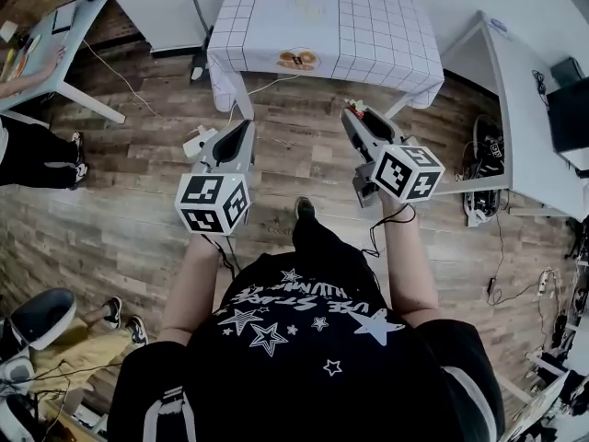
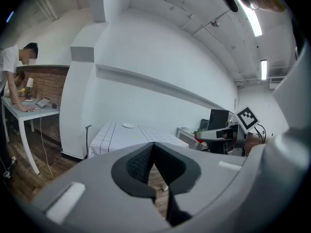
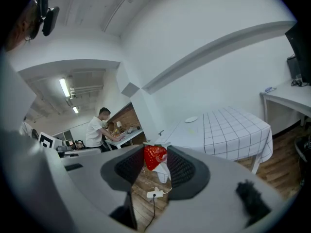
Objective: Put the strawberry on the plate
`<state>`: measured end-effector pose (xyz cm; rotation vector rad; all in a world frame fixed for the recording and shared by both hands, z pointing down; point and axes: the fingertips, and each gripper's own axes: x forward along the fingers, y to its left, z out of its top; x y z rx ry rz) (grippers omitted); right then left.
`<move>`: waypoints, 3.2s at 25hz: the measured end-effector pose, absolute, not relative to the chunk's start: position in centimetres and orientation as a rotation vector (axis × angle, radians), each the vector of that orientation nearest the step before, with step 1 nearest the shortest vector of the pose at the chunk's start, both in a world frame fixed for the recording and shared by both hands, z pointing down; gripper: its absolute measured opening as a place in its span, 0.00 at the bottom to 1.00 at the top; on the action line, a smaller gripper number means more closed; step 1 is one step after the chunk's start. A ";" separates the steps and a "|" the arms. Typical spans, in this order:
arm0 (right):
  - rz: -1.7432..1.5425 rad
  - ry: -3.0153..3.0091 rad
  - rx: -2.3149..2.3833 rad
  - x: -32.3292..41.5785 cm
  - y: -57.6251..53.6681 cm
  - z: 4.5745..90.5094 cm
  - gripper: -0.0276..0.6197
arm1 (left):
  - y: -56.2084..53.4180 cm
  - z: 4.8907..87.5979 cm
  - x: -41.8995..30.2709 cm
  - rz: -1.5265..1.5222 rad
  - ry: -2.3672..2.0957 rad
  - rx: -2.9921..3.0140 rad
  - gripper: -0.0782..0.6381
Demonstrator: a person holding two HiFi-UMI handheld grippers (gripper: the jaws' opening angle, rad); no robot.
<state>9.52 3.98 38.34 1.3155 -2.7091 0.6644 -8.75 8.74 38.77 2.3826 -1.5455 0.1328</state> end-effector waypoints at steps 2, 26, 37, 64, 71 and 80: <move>0.668 -2.717 1.301 9.7 2.4 38.3 0.28 | 7.0 38.6 -8.1 0.130 -1.545 2.375 0.12; 0.780 -2.802 1.163 13.1 -13.5 38.2 0.28 | -6.8 37.7 -2.8 0.207 -1.623 2.300 0.12; 0.708 -2.772 1.224 13.9 -16.9 38.8 0.28 | -11.3 39.0 -3.0 0.157 -1.590 2.338 0.12; 0.696 -2.560 1.591 9.6 -33.7 38.3 0.28 | -33.6 40.4 -9.5 0.115 -1.269 2.474 0.12; 0.715 -2.517 1.606 8.5 -34.5 39.2 0.28 | -35.5 41.2 -10.2 0.122 -1.223 2.473 0.12; 0.741 -2.533 1.568 9.1 -38.9 40.2 0.28 | -38.5 41.9 -10.3 0.148 -1.271 2.448 0.12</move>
